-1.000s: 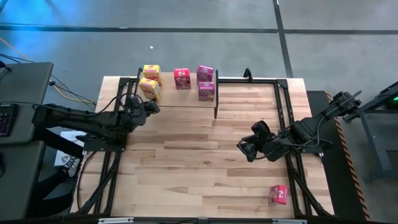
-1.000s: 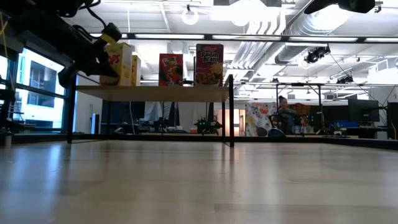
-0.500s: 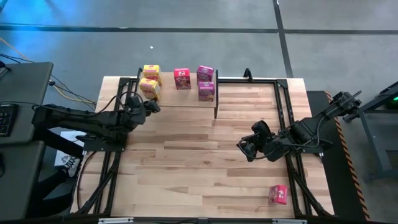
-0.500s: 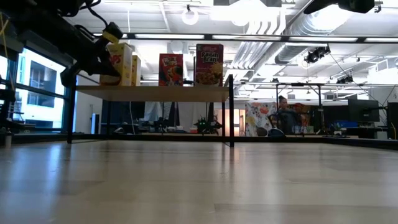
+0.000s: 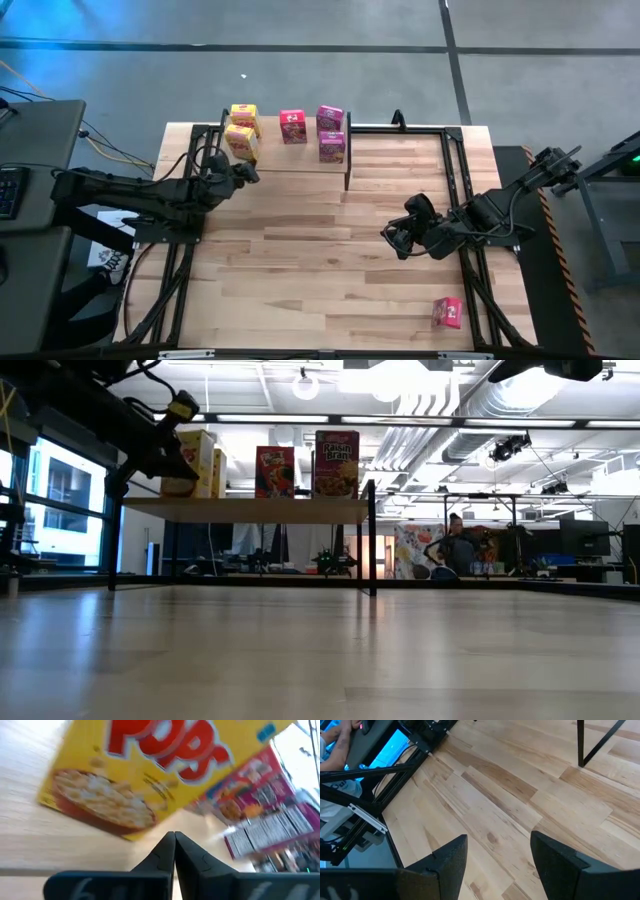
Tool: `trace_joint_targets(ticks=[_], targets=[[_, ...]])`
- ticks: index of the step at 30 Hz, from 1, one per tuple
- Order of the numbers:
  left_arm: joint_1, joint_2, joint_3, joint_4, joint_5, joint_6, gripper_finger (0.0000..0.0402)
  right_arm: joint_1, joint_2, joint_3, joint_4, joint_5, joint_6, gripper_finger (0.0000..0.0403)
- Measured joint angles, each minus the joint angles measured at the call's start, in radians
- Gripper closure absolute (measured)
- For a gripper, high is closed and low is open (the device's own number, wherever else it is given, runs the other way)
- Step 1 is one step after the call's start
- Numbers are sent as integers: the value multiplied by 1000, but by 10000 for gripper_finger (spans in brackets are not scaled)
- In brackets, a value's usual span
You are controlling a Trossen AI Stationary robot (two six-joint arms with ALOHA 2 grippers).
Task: Stack cereal on shelf
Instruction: Put the yellow cereal box on the shelf aligned with the other yellow cereal box, then put the red cereal box on the shelf aligned with the other red cereal box
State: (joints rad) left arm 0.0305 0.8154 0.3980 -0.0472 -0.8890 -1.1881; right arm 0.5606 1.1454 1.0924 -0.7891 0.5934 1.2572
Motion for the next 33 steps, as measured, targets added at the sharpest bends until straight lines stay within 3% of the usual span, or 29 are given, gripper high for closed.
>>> trace_joint_targets(ticks=[4,7,12,16,18,26,33], targets=[[-25,-50,-1,0,114,131,401,0,0,0,0,-27,1,190],[-63,-123,-1,2,240,279,401,-5,0,0,0,-107,41,190],[-142,-252,-1,101,526,502,401,-36,0,0,0,-409,172,190],[-183,-300,0,206,701,523,401,-5,0,0,0,-611,384,190],[-196,-306,0,230,705,513,401,50,1,0,-5,-655,516,190],[-211,-280,0,223,677,511,401,354,94,0,-50,-673,1039,190],[-211,-262,0,225,677,474,401,365,188,49,-145,-739,1076,190]])
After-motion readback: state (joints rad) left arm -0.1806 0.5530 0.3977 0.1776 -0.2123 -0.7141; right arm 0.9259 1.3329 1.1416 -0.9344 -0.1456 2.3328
